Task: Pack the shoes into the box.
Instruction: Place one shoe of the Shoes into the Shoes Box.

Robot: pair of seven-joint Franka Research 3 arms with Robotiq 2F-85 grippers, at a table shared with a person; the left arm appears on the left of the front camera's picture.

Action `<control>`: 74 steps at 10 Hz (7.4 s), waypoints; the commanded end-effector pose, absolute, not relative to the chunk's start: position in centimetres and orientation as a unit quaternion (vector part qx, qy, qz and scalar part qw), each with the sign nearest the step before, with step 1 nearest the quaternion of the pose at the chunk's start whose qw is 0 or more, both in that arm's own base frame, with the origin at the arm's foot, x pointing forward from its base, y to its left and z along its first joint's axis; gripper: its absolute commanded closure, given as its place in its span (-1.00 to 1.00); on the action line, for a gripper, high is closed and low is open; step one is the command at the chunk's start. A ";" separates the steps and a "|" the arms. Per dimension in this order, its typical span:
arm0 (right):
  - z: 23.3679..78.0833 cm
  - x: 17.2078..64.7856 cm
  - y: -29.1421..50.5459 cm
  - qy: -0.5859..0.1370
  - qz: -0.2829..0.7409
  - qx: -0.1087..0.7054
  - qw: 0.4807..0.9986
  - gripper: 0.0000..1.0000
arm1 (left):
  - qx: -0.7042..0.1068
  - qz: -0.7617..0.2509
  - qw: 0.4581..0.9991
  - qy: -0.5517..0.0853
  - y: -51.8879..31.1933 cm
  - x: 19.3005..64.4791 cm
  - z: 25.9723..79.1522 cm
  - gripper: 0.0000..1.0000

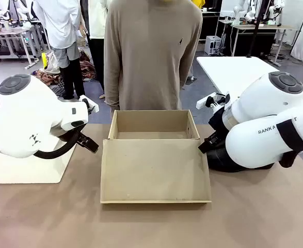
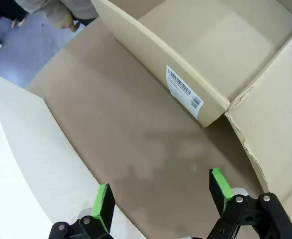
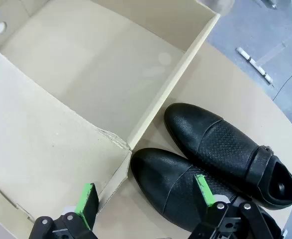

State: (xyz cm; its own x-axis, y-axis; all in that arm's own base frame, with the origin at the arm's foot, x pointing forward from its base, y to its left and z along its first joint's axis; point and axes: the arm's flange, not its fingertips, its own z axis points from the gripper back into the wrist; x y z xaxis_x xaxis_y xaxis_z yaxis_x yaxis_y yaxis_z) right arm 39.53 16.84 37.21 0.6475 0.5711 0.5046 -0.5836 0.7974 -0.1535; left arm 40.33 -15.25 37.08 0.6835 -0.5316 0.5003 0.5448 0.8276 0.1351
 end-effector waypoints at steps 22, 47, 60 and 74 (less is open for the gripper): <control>50.8 35.8 14.8 -0.310 0.354 0.068 0.880 -1.00 | -0.013 -0.401 0.858 -0.320 -14.9 37.3 51.5 -1.00; 54.6 34.7 7.1 -0.345 0.459 0.165 0.802 -1.00 | -0.116 -0.489 0.766 -0.401 -6.3 37.2 54.5 -1.00; 57.5 37.4 5.4 -0.301 0.510 0.088 0.801 -1.00 | -0.116 -0.489 0.766 -0.401 -6.3 37.2 54.5 -1.00; 57.9 49.2 0.1 -0.143 0.617 -0.014 0.773 -1.00 | -0.116 -0.489 0.766 -0.401 -6.3 37.2 54.5 -1.00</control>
State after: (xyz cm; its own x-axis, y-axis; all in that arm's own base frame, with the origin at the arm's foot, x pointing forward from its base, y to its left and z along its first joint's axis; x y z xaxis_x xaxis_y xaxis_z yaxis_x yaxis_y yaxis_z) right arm 49.62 0.04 57.57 0.2063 0.9589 0.1949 -0.9506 0.2436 -0.1923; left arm 37.09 -6.50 54.60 0.2139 -0.6600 0.7201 0.8344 0.5068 0.2167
